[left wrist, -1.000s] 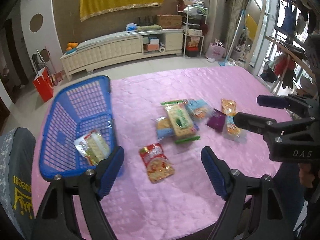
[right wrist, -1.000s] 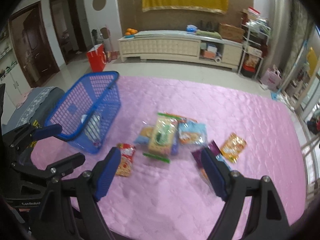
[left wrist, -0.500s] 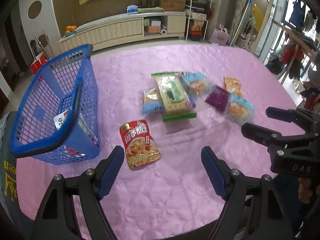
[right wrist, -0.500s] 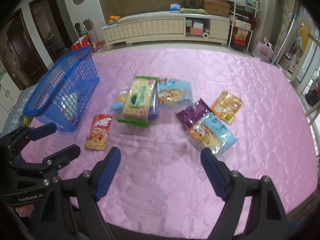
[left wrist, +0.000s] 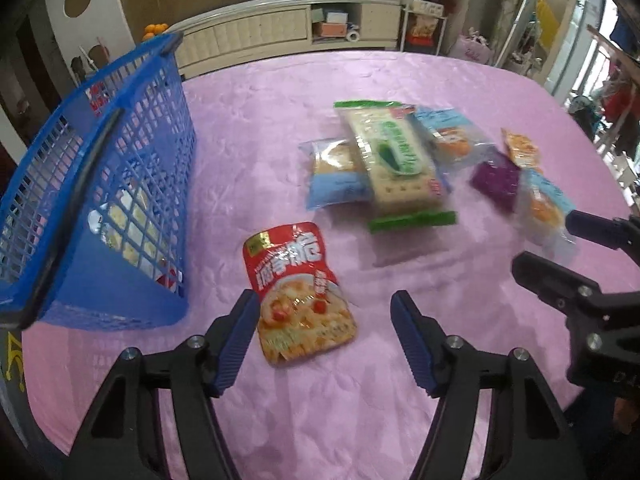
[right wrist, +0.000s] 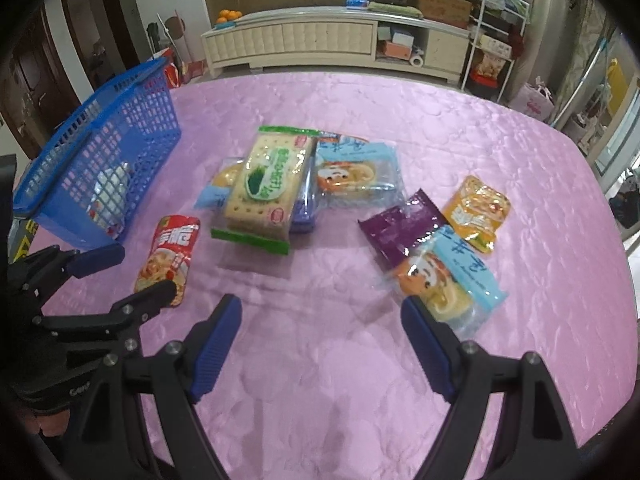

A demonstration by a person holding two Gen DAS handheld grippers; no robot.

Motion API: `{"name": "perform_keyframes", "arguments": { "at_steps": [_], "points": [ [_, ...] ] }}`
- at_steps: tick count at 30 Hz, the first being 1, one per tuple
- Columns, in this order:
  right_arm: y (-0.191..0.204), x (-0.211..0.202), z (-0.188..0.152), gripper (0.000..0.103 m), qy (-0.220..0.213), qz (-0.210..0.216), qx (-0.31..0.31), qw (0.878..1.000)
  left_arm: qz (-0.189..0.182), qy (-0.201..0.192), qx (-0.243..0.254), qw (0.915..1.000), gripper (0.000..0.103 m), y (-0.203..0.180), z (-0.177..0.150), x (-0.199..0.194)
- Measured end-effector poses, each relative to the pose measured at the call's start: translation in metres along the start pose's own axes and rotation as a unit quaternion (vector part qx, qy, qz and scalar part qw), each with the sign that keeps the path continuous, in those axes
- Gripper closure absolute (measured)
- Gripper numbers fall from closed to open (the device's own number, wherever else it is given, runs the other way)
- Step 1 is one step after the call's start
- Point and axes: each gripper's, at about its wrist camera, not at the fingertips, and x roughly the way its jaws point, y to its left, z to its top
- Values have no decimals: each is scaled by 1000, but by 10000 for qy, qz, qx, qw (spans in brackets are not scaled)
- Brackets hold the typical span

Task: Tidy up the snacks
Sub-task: 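Move the left tool to the red konjac pouch and close on it, then grasp the blue cartoon bread bag with the right tool while the left holds the konjac pouch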

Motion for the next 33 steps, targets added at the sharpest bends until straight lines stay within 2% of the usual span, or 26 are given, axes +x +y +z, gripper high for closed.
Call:
{"name": "perform_keyframes", "arguments": {
  "at_steps": [7,8,11,15,18,19,20,22,26,33],
  "points": [
    [-6,22,5,18,125,79,103,9998,124,154,-93,9998,38,8,11,31],
    [-7,24,5,18,120,90,109,9998,114,188,-133,9997,41,10,13,35],
    [-10,24,7,18,44,222,126,9997,96,325,-301,9990,43,17,14,47],
    [-15,20,7,18,-102,314,215,9992,24,295,-345,9990,45,21,12,50],
    [-18,19,5,18,-115,362,260,9989,-3,332,-383,9987,56,24,9,45],
    [-20,18,5,18,-97,393,296,9987,-1,333,-351,9988,61,22,8,45],
    [-20,19,5,18,-82,411,323,9986,6,329,-266,9991,70,19,5,42],
    [-20,17,5,18,-82,392,371,9985,-135,330,-244,9991,77,17,1,39],
    [-20,6,-1,18,-123,359,432,9983,-249,280,-232,9990,80,14,-6,28],
    [-34,-17,-6,18,-226,274,579,9977,-556,-155,-179,9982,80,-8,1,-5]
  ]
}}
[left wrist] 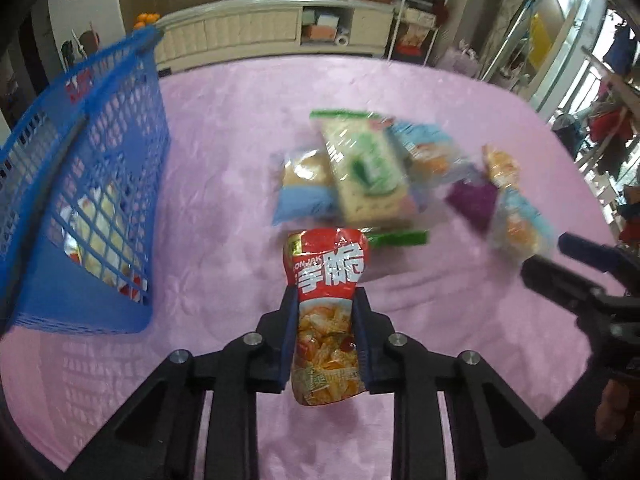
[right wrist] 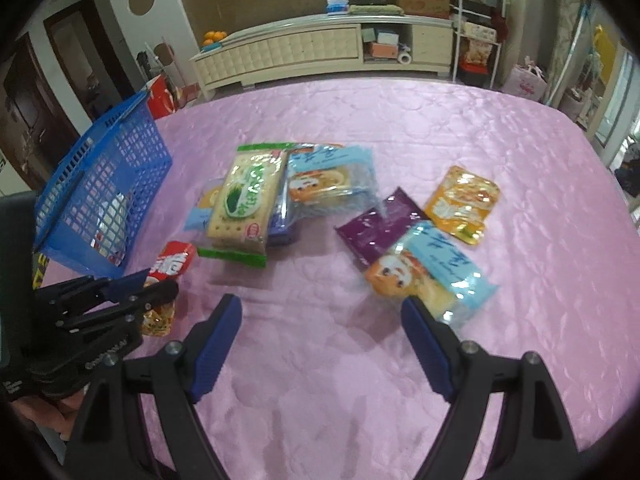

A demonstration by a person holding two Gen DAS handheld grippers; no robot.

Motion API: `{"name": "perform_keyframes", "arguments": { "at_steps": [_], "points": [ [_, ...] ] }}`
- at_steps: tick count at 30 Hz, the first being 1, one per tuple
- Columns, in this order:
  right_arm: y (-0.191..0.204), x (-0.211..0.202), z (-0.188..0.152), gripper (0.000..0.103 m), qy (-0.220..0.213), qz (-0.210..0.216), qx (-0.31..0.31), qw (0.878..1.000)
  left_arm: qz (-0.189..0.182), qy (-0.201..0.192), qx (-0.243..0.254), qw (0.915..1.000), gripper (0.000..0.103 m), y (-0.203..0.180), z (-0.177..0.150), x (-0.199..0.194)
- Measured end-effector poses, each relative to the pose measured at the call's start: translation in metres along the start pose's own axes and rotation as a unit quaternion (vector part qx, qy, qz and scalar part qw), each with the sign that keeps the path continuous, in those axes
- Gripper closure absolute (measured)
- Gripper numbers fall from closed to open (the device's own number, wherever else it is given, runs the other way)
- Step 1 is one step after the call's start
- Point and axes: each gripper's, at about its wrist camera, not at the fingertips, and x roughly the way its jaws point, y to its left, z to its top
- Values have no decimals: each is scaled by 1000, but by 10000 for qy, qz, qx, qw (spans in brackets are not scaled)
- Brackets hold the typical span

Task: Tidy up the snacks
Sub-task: 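Grasp the blue cartoon bread bag with the right tool while the left holds the konjac pouch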

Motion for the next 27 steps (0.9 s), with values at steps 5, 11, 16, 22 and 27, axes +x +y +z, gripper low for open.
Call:
{"name": "perform_keyframes", "arguments": {
  "at_steps": [5,11,16,22,27],
  "points": [
    [-16,-9,2,18,45,-62,104,9999,-197,-186,172,9995,80,-16,9,-15],
    [-30,-4,6,18,202,-303,-92,9993,-332,-227,250,9989,80,-31,16,-15],
    [-46,6,8,18,324,-345,-18,9989,-378,-183,334,9986,80,-41,23,-8],
    [-40,25,14,18,571,-182,-831,9947,-400,-143,442,9981,80,-49,24,-7],
    [-38,48,22,14,785,-275,-1358,9872,-394,-88,554,9976,80,-56,25,2]
  ]
}}
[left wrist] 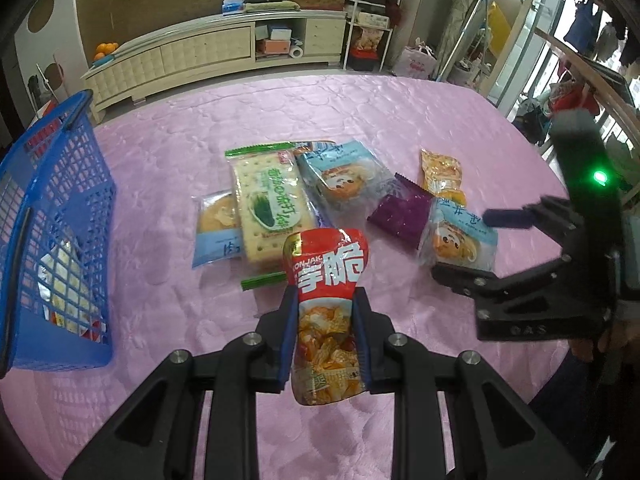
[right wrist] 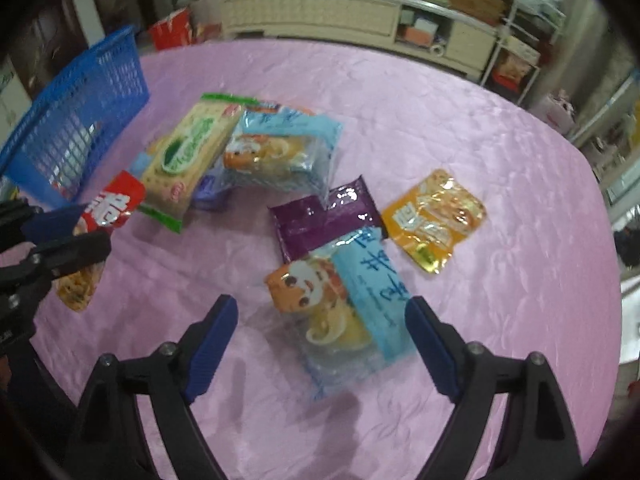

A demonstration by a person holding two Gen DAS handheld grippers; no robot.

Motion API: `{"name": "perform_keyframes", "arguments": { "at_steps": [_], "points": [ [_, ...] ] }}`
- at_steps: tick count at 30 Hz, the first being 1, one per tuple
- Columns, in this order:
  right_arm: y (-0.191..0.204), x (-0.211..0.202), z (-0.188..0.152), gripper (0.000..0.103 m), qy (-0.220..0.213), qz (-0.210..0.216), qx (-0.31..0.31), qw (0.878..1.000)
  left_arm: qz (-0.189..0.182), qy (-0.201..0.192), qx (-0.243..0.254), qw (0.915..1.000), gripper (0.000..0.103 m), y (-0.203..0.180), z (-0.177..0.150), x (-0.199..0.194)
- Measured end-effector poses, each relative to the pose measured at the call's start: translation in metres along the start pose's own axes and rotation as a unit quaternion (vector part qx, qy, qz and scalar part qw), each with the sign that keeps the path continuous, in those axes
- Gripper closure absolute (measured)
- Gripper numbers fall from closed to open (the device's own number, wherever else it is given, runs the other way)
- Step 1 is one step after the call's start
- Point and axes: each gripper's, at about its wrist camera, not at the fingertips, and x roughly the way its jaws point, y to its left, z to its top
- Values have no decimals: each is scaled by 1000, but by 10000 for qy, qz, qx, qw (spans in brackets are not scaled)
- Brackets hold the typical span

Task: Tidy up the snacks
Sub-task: 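Grasp the blue cartoon bread bag with the right tool while the left holds the konjac pouch, then carry both pouches over the basket and open the right tool to drop the bread bag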

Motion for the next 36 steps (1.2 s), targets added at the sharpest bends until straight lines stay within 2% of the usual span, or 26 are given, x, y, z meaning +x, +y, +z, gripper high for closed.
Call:
{"name": "perform_keyframes", "arguments": {
  "at_steps": [3,6,8,10,15,25,36],
  "points": [
    [-2,11,5,14,41,-167,-249,9995,13,57,33,10000,80,-3,1,7],
    [-8,22,6,14,191,-88,-442,9988,-4,78,75,9999,80,-5,3,13],
    [-14,28,4,20,237,24,-418,9988,-5,74,103,9999,80,-7,4,15],
    [-21,25,2,29,101,181,-299,9993,-1,80,113,9999,80,-8,5,15],
    [-18,10,-6,30,-125,223,-226,9994,-10,-8,144,9999,80,-8,4,5],
    [14,-62,2,30,-749,200,-263,9966,57,-592,151,9981,80,3,1,-61],
    [70,-129,29,30,-1501,341,-368,9874,364,-1284,146,9909,80,46,-7,-149]
  ]
}}
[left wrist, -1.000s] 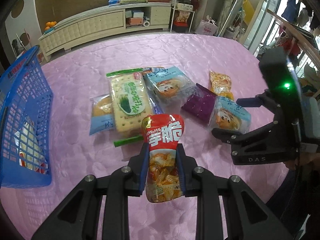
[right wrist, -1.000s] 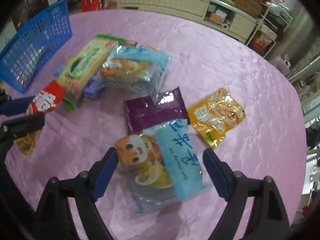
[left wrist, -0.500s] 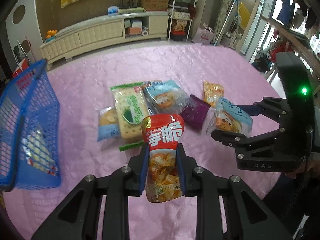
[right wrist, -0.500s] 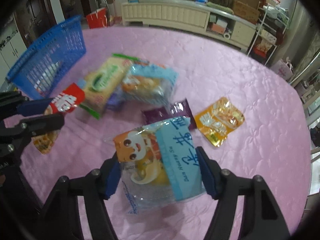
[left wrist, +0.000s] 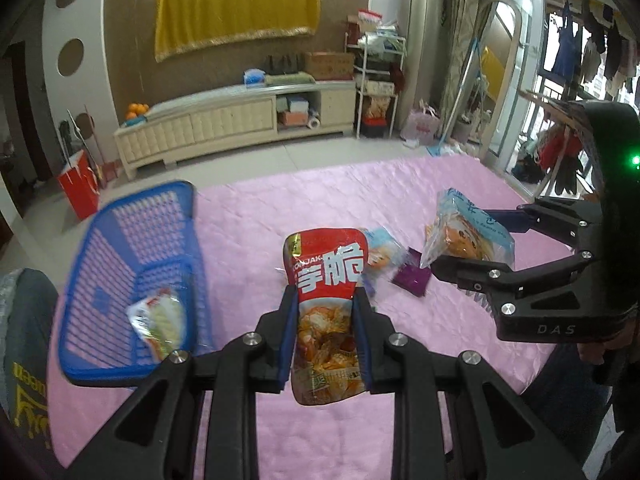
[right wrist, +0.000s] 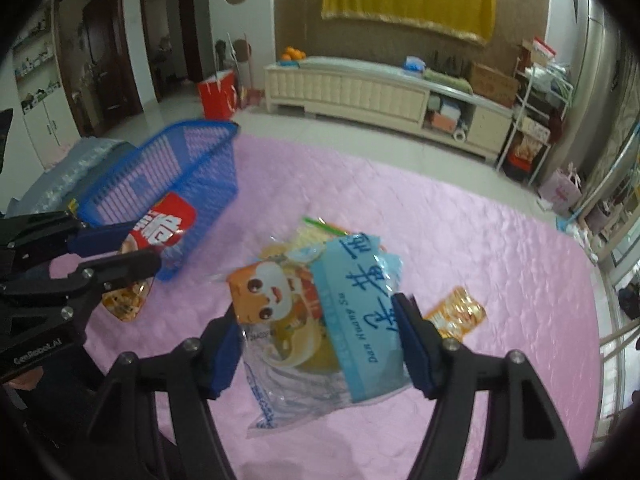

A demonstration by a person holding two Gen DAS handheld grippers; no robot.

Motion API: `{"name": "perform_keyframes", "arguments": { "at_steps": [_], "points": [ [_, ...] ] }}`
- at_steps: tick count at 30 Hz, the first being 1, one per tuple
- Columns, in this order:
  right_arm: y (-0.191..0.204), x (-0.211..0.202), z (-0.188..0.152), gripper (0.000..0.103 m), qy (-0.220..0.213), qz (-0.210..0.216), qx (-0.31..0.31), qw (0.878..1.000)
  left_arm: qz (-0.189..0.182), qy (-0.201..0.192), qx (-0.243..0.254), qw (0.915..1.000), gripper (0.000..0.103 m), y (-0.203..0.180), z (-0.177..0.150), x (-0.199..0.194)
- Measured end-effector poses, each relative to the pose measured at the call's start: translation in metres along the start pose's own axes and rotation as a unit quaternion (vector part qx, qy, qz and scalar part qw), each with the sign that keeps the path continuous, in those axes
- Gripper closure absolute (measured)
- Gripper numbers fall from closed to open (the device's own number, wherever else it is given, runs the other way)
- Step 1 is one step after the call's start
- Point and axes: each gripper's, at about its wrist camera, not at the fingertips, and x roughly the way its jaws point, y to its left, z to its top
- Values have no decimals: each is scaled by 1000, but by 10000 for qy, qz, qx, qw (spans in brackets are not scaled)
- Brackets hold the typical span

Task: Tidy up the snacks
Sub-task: 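Carry both pouches over the basket and open the right tool to drop the bread bag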

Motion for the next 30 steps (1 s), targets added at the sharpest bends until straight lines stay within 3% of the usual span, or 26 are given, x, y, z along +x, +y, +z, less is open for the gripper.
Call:
{"name": "perform_keyframes", "arguments": {
  "at_steps": [18,25,30],
  "points": [
    [108,1,91,30,-551,633,-778,9934,714,-344,-295,9964,79,137,31,-76],
    [144,21,122,30,-570,812,-1120,9887,983,-274,-456,9937,79,184,38,-76],
    [160,51,138,30,-414,882,-1255,9873,884,-36,-677,9938,79,212,38,-55]
  ]
}}
